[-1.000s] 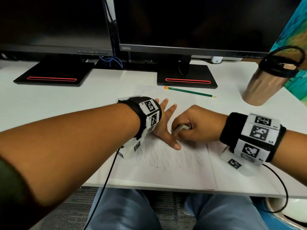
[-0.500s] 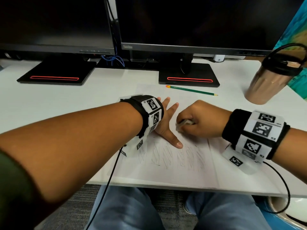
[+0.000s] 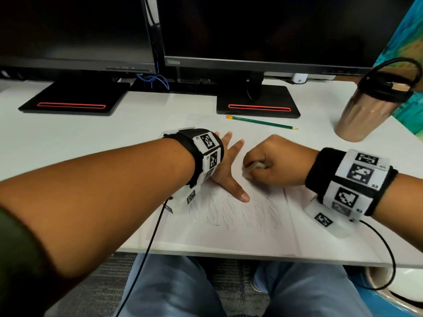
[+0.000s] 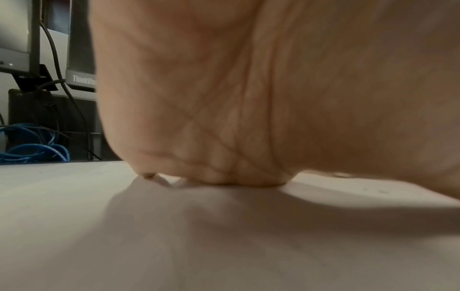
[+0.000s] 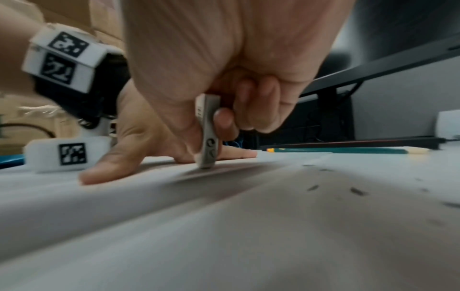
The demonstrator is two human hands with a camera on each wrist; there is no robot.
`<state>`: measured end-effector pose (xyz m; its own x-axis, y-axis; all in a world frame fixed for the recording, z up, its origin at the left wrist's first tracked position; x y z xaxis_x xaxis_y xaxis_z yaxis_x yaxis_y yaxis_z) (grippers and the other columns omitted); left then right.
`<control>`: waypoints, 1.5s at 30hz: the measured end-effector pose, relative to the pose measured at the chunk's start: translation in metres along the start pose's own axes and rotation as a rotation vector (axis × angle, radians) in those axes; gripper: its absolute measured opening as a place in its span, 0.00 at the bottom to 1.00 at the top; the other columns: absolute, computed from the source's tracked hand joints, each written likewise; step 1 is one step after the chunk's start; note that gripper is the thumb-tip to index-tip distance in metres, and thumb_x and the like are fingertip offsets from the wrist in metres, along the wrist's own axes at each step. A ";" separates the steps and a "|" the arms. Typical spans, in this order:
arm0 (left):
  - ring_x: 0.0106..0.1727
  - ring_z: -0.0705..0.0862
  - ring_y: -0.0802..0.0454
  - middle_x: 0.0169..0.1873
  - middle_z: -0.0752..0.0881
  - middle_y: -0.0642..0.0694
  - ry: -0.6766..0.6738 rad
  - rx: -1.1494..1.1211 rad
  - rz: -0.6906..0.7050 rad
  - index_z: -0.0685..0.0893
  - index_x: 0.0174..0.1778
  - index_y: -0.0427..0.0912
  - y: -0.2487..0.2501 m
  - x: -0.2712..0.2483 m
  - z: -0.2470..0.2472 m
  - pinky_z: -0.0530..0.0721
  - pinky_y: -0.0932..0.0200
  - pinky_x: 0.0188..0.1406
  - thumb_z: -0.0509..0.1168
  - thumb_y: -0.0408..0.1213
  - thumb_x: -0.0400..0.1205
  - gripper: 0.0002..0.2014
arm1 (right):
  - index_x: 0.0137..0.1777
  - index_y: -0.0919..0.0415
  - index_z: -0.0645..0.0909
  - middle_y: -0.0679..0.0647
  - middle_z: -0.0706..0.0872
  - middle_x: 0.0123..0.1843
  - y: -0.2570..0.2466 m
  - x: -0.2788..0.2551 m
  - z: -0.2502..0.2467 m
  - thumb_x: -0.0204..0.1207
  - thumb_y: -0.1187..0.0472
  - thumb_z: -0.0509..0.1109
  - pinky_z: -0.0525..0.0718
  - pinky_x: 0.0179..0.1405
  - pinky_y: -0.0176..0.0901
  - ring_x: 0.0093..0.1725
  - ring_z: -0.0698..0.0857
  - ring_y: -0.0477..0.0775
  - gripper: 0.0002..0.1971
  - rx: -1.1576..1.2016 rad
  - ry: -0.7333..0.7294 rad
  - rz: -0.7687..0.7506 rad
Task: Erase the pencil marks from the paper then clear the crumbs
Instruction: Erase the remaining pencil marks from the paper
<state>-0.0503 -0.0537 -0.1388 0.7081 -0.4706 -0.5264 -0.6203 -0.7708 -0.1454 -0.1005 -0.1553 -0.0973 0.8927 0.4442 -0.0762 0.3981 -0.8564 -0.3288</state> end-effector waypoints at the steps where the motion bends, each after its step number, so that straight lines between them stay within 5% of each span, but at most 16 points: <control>1: 0.86 0.35 0.33 0.85 0.28 0.42 -0.003 0.002 -0.002 0.25 0.83 0.54 0.000 0.000 0.000 0.45 0.30 0.82 0.63 0.84 0.58 0.71 | 0.46 0.53 0.91 0.45 0.91 0.40 -0.004 -0.001 0.003 0.74 0.58 0.72 0.85 0.44 0.40 0.38 0.87 0.42 0.06 0.028 -0.034 -0.015; 20: 0.86 0.36 0.33 0.85 0.29 0.41 -0.015 0.005 -0.002 0.26 0.84 0.53 0.000 -0.003 -0.002 0.46 0.30 0.82 0.63 0.84 0.59 0.71 | 0.45 0.51 0.91 0.42 0.91 0.39 0.006 -0.006 -0.005 0.74 0.55 0.73 0.86 0.47 0.45 0.39 0.87 0.41 0.05 0.028 0.012 0.050; 25: 0.86 0.33 0.35 0.84 0.27 0.43 -0.030 0.004 0.008 0.25 0.83 0.54 0.000 -0.005 -0.001 0.44 0.29 0.81 0.64 0.83 0.59 0.71 | 0.49 0.48 0.90 0.36 0.91 0.43 0.000 -0.017 -0.004 0.75 0.53 0.73 0.83 0.47 0.35 0.44 0.86 0.37 0.06 0.040 -0.170 0.017; 30: 0.85 0.29 0.37 0.84 0.25 0.45 -0.051 -0.017 0.047 0.25 0.83 0.54 -0.009 -0.013 0.006 0.40 0.29 0.81 0.66 0.82 0.60 0.72 | 0.50 0.46 0.89 0.34 0.89 0.44 0.019 -0.009 -0.047 0.75 0.55 0.74 0.77 0.44 0.25 0.42 0.83 0.31 0.06 -0.058 0.024 0.032; 38: 0.83 0.25 0.38 0.83 0.24 0.45 -0.049 -0.042 0.090 0.22 0.81 0.54 0.007 -0.015 -0.001 0.37 0.29 0.82 0.67 0.80 0.63 0.71 | 0.50 0.50 0.87 0.46 0.90 0.45 0.015 0.019 -0.022 0.75 0.51 0.71 0.85 0.50 0.47 0.46 0.85 0.48 0.07 -0.098 -0.033 0.100; 41: 0.84 0.26 0.36 0.83 0.23 0.43 -0.038 -0.037 0.080 0.22 0.81 0.54 0.011 -0.007 0.003 0.38 0.29 0.80 0.68 0.79 0.63 0.71 | 0.51 0.57 0.84 0.54 0.88 0.45 0.017 0.021 -0.010 0.79 0.53 0.66 0.84 0.45 0.47 0.46 0.84 0.55 0.10 -0.163 -0.025 0.157; 45: 0.84 0.26 0.37 0.82 0.22 0.42 -0.072 -0.006 0.052 0.26 0.83 0.56 0.010 -0.004 0.003 0.40 0.29 0.81 0.67 0.81 0.61 0.70 | 0.50 0.57 0.85 0.52 0.88 0.41 0.006 0.016 0.002 0.77 0.56 0.68 0.85 0.42 0.48 0.42 0.85 0.53 0.08 -0.081 -0.094 0.077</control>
<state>-0.0602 -0.0586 -0.1409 0.6486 -0.4785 -0.5919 -0.6537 -0.7485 -0.1113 -0.0840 -0.1524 -0.1020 0.8988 0.3962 -0.1877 0.3487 -0.9055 -0.2417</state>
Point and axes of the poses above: each hand's wrist, its own x-axis towards the middle knuckle, its own z-axis out of the palm, y = z × x, the point moved 6 cm from there along x, towards the middle knuckle
